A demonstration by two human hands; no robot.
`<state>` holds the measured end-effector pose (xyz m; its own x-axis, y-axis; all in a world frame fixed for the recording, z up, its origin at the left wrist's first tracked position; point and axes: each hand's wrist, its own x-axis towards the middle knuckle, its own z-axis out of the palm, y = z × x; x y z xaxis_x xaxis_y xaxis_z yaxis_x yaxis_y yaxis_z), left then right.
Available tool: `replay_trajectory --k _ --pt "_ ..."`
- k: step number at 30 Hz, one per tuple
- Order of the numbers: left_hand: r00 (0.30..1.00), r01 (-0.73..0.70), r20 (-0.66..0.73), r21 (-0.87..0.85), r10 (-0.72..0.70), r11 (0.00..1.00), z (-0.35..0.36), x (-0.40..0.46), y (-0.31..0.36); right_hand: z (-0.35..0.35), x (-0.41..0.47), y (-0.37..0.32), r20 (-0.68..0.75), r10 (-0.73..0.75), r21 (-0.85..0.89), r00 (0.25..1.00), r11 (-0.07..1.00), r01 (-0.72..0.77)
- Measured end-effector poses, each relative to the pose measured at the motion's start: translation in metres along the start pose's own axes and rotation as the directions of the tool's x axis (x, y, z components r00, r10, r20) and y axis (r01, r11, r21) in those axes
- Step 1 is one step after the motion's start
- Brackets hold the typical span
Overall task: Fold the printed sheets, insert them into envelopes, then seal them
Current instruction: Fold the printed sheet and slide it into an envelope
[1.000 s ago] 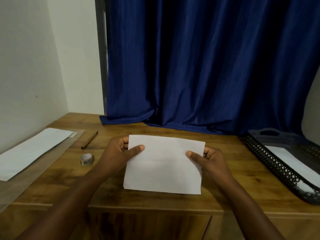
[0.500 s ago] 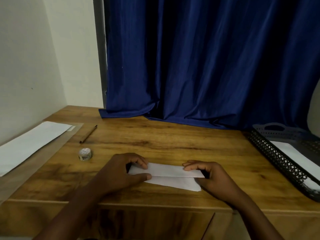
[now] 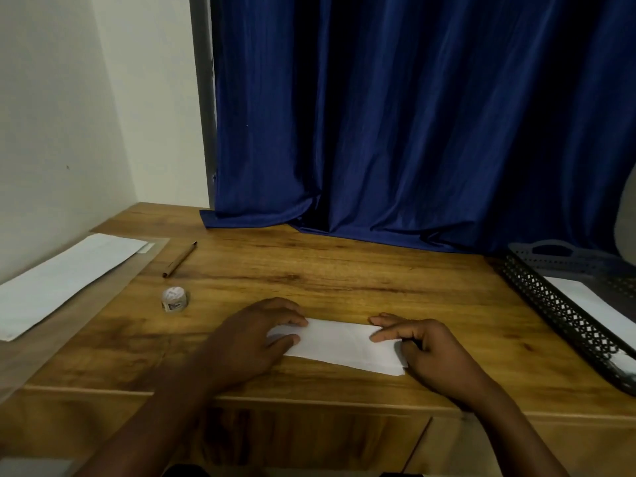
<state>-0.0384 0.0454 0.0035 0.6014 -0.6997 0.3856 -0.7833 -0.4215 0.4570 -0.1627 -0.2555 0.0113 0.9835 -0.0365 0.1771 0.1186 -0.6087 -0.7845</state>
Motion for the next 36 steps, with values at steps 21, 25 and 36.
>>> replay_trajectory --k 21,25,36 --pt "0.998 0.033 0.054 0.083 -0.038 0.996 -0.002 -0.001 0.002 0.070 0.008 -0.033 0.111 0.105 -0.633 0.988 0.774 -0.011" --pt "0.996 0.033 0.083 0.129 -0.044 0.991 0.002 0.000 -0.002 0.054 0.000 -0.021 0.061 0.113 -0.674 0.992 0.738 -0.043" --pt "0.983 0.048 0.166 0.208 -0.083 0.977 0.007 0.001 -0.008 0.059 0.015 -0.033 0.199 0.055 -0.631 0.979 0.771 0.085"
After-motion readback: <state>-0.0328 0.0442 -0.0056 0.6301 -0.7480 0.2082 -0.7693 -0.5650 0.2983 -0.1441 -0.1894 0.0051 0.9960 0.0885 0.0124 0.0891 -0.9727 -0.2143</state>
